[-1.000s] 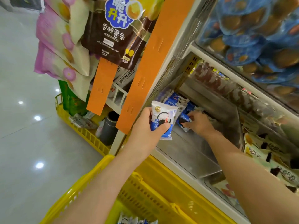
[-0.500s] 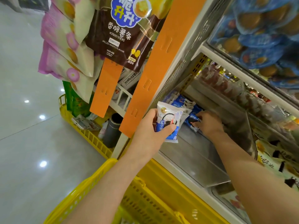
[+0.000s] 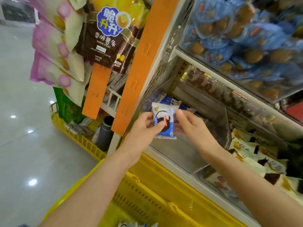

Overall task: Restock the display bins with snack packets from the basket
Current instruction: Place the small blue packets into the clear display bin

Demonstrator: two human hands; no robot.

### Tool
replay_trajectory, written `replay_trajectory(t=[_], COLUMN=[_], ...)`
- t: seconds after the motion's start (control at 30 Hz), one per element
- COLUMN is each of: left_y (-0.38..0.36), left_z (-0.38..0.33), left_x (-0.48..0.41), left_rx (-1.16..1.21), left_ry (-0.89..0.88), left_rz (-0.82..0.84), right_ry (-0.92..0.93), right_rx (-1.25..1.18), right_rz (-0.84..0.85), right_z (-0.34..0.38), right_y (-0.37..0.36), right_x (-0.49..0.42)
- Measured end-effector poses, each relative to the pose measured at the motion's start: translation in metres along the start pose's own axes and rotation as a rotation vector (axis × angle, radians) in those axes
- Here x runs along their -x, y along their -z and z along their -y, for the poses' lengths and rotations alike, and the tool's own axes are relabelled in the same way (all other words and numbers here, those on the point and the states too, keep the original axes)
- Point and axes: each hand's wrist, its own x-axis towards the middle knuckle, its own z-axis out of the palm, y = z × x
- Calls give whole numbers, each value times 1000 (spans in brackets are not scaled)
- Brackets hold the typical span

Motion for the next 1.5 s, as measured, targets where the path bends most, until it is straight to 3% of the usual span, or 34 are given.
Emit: replay_trajectory(t=[0.1, 0.17, 0.27, 0.37, 0.47, 0.63, 0.77, 0.87, 0.97, 1.1, 1.33, 1.5], left_y=[-8, -11, -10, -12, -15, -14, -19, -17, -12, 2, 23, 24], left_z=[1, -1, -3, -7, -6, -13, -17, -21, -19, 5, 26, 29], left_x=[10, 16, 23, 35, 43, 49, 42, 18, -11, -38, -47, -49], left_rx=[22, -36, -311, -506, -437, -248, -378, -539, -895, -1276, -1186, -1178], left_ry=[-55, -86, -186, -232, -231, -299, -390, -442, -556, -625, -775, -832], left_rz=[27, 57, 176, 324, 286, 219, 177, 119, 75, 118, 111, 94], right_ry=[128, 104, 1, 87, 142, 88, 56, 24, 0, -106, -255, -285], right_rx=[89, 38, 66, 286, 519, 378, 300, 313, 349, 446, 687, 710], right_rz=[37, 13, -40, -10, 123, 106, 44, -116, -259, -259, -153, -61], right_z=[7, 10, 12, 20, 22, 20, 13, 3, -9, -35, -76, -99], right_y=[3, 12, 28, 42, 43, 38, 43, 54, 63, 57, 28, 16], right_x=[27, 40, 56, 70, 80, 88, 79, 60, 31, -14, -87, -117])
